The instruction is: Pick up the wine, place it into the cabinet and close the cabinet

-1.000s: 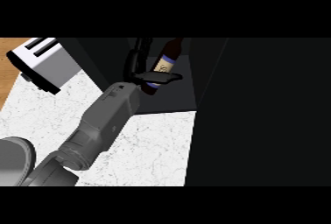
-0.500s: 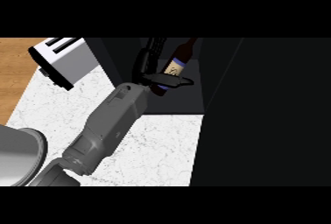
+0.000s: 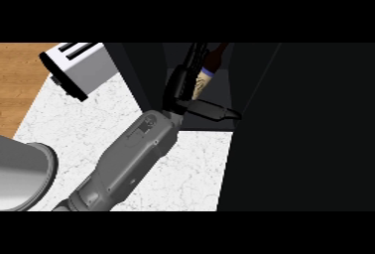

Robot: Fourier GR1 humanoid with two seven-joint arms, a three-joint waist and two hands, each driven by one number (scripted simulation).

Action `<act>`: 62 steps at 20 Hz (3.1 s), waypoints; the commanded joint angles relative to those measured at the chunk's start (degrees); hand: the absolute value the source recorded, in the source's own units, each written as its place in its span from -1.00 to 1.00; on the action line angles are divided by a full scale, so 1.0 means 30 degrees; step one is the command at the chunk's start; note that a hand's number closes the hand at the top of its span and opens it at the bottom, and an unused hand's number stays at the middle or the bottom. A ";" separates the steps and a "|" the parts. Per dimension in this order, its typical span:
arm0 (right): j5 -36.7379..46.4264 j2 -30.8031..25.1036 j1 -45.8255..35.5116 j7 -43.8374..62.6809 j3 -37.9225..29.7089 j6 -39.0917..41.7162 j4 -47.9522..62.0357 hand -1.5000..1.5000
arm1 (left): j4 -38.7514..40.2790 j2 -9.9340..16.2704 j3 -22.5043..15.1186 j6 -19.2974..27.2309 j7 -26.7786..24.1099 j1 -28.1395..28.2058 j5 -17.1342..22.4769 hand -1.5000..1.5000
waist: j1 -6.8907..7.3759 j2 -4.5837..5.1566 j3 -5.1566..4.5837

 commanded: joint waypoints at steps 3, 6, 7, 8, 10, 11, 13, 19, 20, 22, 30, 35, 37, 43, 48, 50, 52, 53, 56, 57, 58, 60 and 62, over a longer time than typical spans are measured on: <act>0.0865 0.0076 -0.0185 0.0956 0.1143 -0.0850 -0.1351 -1.00 | -0.6617 -0.0193 -0.2129 0.3774 0.2790 0.2792 -0.0966 -1.00 | -0.0026 0.0064 -0.0009; 0.0503 -0.0254 -0.1141 0.0425 0.0629 -0.0677 -0.0089 -1.00 | -0.9372 -0.0189 -0.4134 0.5989 0.2759 0.4779 -0.0815 -1.00 | -0.0085 0.0124 -0.0010; 0.0735 -0.0017 -0.1677 0.0401 0.0911 -0.1037 0.0234 -1.00 | -1.0043 -0.0186 -0.4246 0.6772 0.3101 0.4770 -0.0974 -1.00 | -0.0086 0.0137 -0.0013; -0.0420 -0.0578 -0.0612 0.1103 -0.0344 -0.0669 -0.1192 -1.00 | -1.0998 -0.0182 -0.4628 0.6976 0.2911 0.6050 -0.1213 -1.00 | -0.0165 0.0087 0.0002; 0.0111 -0.0215 -0.0156 0.1171 0.0723 -0.0829 -0.1969 -1.00 | -1.2224 -0.0181 -0.4578 0.7662 0.3559 0.6176 -0.1630 -1.00 | -0.0210 0.0123 0.0002; -0.0041 -0.0060 0.0590 0.0036 0.0439 -0.0323 -0.1731 -1.00 | -1.2606 -0.0182 -0.5867 0.8868 0.2290 0.6935 -0.0944 -1.00 | -0.0370 0.0181 0.0009; 0.1129 0.0153 -0.0346 0.0177 0.1417 -0.0944 -0.0841 -1.00 | -1.3954 -0.0186 -0.6530 0.8735 0.2144 0.8823 -0.1903 -1.00 | -0.0148 0.0177 -0.0011; 0.0696 -0.0128 0.0537 0.0266 0.1361 -0.0604 -0.1473 -1.00 | -1.8582 0.1495 -0.7247 0.9142 0.3187 1.1636 -0.2479 1.00 | -0.0209 0.0209 0.0000; 0.0089 -0.0390 0.0063 -0.0075 0.0513 -0.0385 -0.0929 -1.00 | -1.8921 0.1860 -0.8003 0.8857 0.3923 1.1984 -0.2488 1.00 | -0.0223 0.0225 0.0004; 0.1421 -0.0205 0.0051 0.1351 0.1971 -0.1339 -0.2137 -1.00 | -1.8734 0.1965 -0.8687 0.8198 0.2511 1.3446 -0.2901 1.00 | -0.0320 0.0223 -0.0011; -0.0518 0.0168 0.0185 0.0056 0.4190 0.0803 -0.1589 1.00 | -2.2037 0.6365 -0.8376 0.4991 0.0976 1.6921 -0.1953 1.00 | -0.0105 0.0256 -0.0024; -0.1582 0.1328 -0.0994 0.1088 0.5064 -0.0082 -0.1656 1.00 | -2.4586 0.9444 -0.7331 0.3082 0.0609 1.9280 -0.0731 1.00 | 0.0090 0.0160 -0.0045; -0.1913 0.2171 -0.0955 0.1572 0.6325 -0.0231 -0.1465 1.00 | -2.5340 1.0240 -0.6026 0.2462 0.0672 1.9313 0.0001 1.00 | 0.0130 0.0155 -0.0054; 0.0609 0.4194 -0.2059 0.1219 0.9487 -0.1159 0.0333 1.00 | -2.5798 1.3465 -0.1358 -0.1569 -0.1241 2.2139 0.3432 1.00 | 0.0242 0.0200 -0.0100; 0.2170 0.4554 -0.4096 0.1273 1.2435 -0.2063 0.2071 1.00 | -2.5074 1.4828 0.2111 -0.4040 -0.2453 2.4274 0.5353 1.00 | 0.0241 0.0164 -0.0081; 0.2541 0.4567 -0.5970 0.0067 1.2827 -0.3371 0.4289 1.00 | -2.5148 1.5555 0.3295 -0.4930 -0.2044 2.4511 0.6244 1.00 | 0.0373 0.0194 -0.0077; 0.2662 0.4575 -0.7148 -0.0179 1.3084 -0.4353 0.6028 1.00 | -2.5435 1.6497 0.4323 -0.6218 -0.2255 2.5633 0.6798 1.00 | 0.0748 0.0137 -0.0088; 0.2882 0.4578 -0.7794 -0.0792 1.3074 -0.4600 0.6802 1.00 | -2.4417 1.6568 0.5371 -0.7012 -0.2139 2.4704 0.7676 1.00 | 0.0484 0.0217 -0.0085; 0.3999 0.4583 -0.9247 -0.1919 1.3977 -0.6097 0.8939 1.00 | -2.4444 1.7274 0.6268 -0.8564 -0.2008 2.5971 0.8314 1.00 | 0.0617 0.0170 -0.0067; 0.3709 0.4584 -1.0177 -0.2669 1.3480 -0.6447 1.0515 1.00 | -2.3810 1.7126 0.6301 -0.9039 -0.2018 2.5573 0.8599 1.00 | 0.0707 0.0257 -0.0085; 0.3274 0.4584 -1.0207 -0.3614 1.3205 -0.6339 1.1713 1.00 | -2.4190 1.7128 0.6382 -0.9534 -0.2190 2.6156 0.8544 1.00 | 0.0845 0.0296 -0.0066; 0.2473 0.4586 -1.1739 -0.4001 1.1850 -0.5945 1.3561 1.00 | -2.3778 1.7656 0.7399 -0.9763 -0.1472 2.5649 0.9538 1.00 | 0.0685 0.0373 -0.0054; 0.2998 0.4586 -1.1758 -0.5048 1.2263 -0.6266 1.5329 1.00 | -2.3397 1.8048 0.8487 -1.1297 -0.1856 2.6671 0.9918 1.00 | 0.0950 0.0343 -0.0055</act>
